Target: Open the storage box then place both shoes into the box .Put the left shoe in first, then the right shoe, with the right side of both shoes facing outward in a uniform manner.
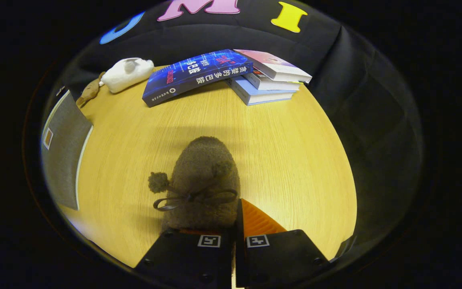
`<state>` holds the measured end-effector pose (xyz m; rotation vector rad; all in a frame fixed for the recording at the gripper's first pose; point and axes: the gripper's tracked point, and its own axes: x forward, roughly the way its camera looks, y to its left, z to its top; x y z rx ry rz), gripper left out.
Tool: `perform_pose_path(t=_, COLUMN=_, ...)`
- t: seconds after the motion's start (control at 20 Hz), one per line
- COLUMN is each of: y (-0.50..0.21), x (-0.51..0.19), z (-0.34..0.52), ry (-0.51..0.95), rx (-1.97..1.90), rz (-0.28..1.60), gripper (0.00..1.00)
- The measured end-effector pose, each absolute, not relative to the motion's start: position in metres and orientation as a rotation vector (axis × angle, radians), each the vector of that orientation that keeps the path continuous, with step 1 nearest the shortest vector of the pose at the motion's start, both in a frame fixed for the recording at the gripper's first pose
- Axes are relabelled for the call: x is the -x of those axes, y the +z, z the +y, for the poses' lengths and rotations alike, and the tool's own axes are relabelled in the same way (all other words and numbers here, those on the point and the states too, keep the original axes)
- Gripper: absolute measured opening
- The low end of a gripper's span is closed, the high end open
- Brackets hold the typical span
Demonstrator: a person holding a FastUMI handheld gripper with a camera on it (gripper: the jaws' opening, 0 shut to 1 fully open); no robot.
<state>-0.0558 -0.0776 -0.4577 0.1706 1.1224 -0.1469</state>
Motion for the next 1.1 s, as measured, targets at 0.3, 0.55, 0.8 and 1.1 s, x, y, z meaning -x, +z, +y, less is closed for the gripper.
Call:
perform_pose_path(t=0.3, y=-0.409, x=0.053, z=-0.073, ry=-0.133, rx=-0.206, rz=1.065, gripper=0.09)
perform_pose_path(t=0.55, y=-0.343, x=0.028, z=-0.047, ry=-0.095, rx=-0.262, rz=0.997, gripper=0.09)
perform_pose_path(t=0.8, y=-0.267, x=-0.007, z=0.003, ry=-0.012, rx=-0.308, rz=0.918, gripper=0.09)
perform_pose_path(t=1.1, y=-0.183, x=-0.053, z=0.087, ry=0.106, rx=-0.369, rz=0.833, gripper=0.09)
